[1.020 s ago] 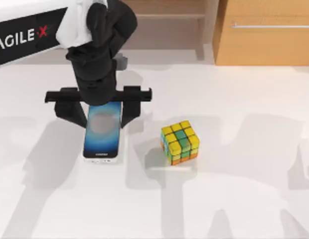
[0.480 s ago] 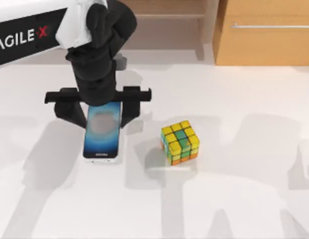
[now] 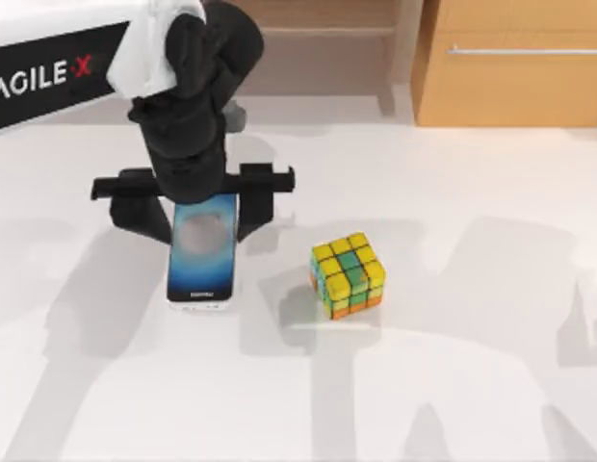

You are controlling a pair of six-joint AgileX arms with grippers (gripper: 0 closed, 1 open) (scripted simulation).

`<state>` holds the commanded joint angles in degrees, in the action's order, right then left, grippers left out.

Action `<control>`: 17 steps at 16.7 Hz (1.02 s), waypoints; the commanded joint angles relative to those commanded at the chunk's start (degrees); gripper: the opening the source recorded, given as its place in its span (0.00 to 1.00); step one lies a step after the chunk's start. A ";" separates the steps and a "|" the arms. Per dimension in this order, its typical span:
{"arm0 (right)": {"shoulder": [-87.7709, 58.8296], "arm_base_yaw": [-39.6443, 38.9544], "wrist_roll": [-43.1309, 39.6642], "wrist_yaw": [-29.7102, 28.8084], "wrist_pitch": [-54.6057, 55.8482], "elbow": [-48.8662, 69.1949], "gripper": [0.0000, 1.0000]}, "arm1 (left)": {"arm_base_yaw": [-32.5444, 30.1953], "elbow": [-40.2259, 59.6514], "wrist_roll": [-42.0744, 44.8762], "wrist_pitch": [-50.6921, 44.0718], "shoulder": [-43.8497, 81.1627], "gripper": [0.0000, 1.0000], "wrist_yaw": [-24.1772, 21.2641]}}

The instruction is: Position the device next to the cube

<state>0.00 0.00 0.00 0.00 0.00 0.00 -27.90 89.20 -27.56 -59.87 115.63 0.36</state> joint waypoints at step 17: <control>0.00 0.00 0.00 0.00 0.00 0.00 1.00 | -0.56 -6.41 0.92 7.15 3.21 0.00 -0.07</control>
<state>0.00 0.00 0.00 0.00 0.00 0.00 -28.46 82.79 -26.64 -52.72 118.85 0.29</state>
